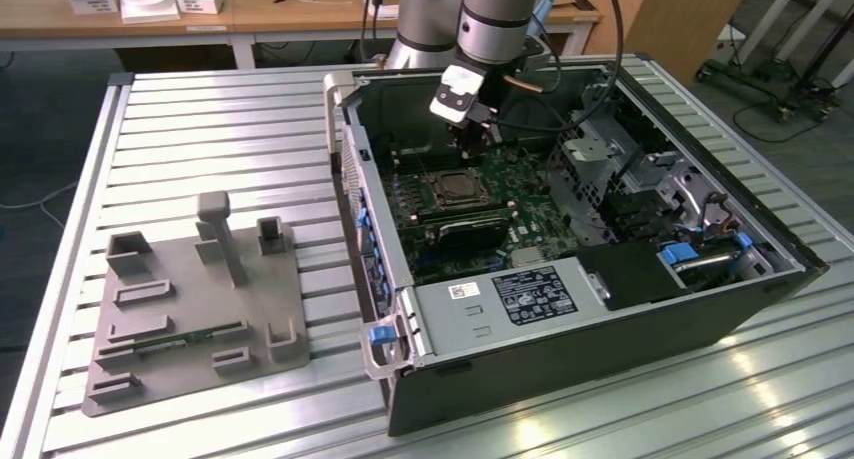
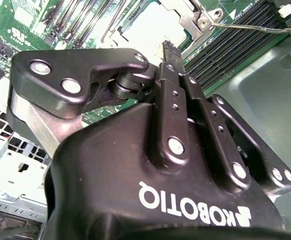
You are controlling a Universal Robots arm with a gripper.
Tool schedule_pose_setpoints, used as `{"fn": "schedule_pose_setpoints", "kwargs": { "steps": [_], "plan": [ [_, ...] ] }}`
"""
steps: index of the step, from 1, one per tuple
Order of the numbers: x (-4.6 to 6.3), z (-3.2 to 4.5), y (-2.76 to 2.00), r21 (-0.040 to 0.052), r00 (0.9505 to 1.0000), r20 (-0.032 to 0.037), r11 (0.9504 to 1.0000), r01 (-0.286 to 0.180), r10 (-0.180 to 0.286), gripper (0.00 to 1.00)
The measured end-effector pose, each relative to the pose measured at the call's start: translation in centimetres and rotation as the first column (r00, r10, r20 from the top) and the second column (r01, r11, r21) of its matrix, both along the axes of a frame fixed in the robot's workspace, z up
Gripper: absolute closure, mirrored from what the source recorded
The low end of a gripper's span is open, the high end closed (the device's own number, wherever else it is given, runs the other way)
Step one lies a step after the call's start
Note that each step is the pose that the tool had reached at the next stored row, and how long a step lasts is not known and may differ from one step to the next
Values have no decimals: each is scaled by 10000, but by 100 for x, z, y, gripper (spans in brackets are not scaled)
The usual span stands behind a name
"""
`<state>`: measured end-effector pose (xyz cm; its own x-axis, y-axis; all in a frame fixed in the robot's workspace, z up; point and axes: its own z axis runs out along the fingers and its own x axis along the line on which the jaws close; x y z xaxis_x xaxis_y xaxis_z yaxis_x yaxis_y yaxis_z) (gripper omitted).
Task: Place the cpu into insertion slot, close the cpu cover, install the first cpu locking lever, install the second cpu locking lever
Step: 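Install the first cpu locking lever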
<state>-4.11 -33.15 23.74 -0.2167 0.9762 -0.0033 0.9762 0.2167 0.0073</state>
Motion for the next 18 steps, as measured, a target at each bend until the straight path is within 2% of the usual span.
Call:
{"fn": "schedule_pose_setpoints", "kwargs": {
  "steps": [11,14,18],
  "plan": [
    [0,0,0,1,10000,0,10000,-70,70,90],
    [0,0,0,0,9991,0,9991,-432,432,90],
    [0,0,0,0,9934,0,9934,-1146,1146,90]
  ]
}}
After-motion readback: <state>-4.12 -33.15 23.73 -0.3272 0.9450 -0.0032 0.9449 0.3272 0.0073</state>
